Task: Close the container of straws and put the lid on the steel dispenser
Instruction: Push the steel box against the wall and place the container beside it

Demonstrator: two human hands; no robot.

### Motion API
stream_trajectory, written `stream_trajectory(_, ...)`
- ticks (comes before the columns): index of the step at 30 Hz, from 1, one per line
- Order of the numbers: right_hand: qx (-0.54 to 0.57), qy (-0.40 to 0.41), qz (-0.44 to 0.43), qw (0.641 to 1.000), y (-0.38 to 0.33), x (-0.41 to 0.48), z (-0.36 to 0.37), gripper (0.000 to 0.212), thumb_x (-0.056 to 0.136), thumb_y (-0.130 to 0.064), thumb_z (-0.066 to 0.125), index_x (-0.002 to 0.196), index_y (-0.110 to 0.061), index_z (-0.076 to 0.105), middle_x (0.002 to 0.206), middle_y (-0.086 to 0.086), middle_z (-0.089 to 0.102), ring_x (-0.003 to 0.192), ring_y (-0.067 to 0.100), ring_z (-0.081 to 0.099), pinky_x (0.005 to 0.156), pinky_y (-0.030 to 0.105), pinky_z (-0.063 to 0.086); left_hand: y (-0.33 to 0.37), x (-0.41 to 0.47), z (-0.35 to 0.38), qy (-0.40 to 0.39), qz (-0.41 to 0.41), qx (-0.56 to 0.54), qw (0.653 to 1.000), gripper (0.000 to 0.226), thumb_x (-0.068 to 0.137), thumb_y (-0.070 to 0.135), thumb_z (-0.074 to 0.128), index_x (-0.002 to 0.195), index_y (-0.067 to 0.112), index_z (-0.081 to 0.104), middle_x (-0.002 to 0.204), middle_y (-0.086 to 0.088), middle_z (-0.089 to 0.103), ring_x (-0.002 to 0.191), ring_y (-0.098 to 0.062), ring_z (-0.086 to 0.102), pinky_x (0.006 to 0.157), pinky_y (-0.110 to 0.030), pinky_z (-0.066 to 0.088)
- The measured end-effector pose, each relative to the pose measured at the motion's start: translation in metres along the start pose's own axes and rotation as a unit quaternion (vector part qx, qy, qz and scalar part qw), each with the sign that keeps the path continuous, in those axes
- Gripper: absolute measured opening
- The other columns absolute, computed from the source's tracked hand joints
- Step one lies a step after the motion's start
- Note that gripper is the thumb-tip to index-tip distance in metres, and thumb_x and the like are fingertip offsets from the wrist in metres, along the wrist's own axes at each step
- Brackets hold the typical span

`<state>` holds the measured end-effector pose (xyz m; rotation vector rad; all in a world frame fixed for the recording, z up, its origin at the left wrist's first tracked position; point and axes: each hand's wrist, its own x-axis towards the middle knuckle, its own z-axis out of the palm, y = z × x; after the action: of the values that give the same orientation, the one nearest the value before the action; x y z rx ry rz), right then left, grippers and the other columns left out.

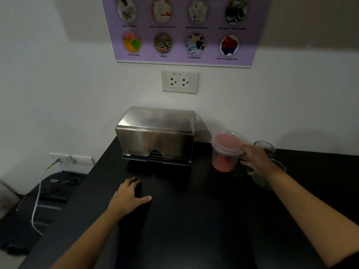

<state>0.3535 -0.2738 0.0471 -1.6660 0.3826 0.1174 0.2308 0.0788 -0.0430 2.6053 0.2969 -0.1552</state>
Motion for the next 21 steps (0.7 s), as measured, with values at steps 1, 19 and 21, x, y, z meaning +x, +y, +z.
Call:
stream_trajectory(1, 0.012, -0.011, 0.002, 1.0, 0.001, 0.0, 0.001, 0.035, 0.089, -0.02, 0.051, 0.119, -0.001, 0.05, 0.108, 0.013, 0.055, 0.086, 0.023, 0.058, 0.083, 0.038, 0.045, 0.0, 0.0, 0.0, -0.002, -0.001, 0.001, 1.0, 0.082, 0.072, 0.054, 0.065, 0.138, 0.016, 0.035, 0.15, -0.002, 0.026, 0.136, -0.022, 0.026, 0.11, -0.039, 0.028)
stream_trajectory(19, 0.017, 0.0, -0.026, 1.0, 0.003, 0.008, 0.019, 0.023, 0.089, -0.02, 0.051, 0.103, -0.002, 0.054, 0.121, 0.028, 0.055, 0.109, 0.036, 0.057, 0.084, 0.038, 0.049, 0.002, -0.001, -0.003, -0.015, -0.003, 0.012, 1.0, 0.083, 0.072, 0.056, 0.064, 0.139, 0.016, 0.033, 0.15, -0.001, 0.025, 0.135, -0.021, 0.027, 0.11, -0.039, 0.03)
stream_trajectory(21, -0.008, 0.012, -0.031, 0.999, 0.003, 0.006, 0.019, 0.031, 0.089, -0.024, 0.051, 0.108, 0.001, 0.055, 0.123, 0.027, 0.055, 0.111, 0.037, 0.055, 0.086, 0.039, 0.048, 0.003, -0.002, -0.004, -0.016, -0.001, 0.015, 1.0, 0.083, 0.073, 0.056, 0.063, 0.139, 0.016, 0.033, 0.15, -0.001, 0.025, 0.136, -0.021, 0.027, 0.11, -0.039, 0.03)
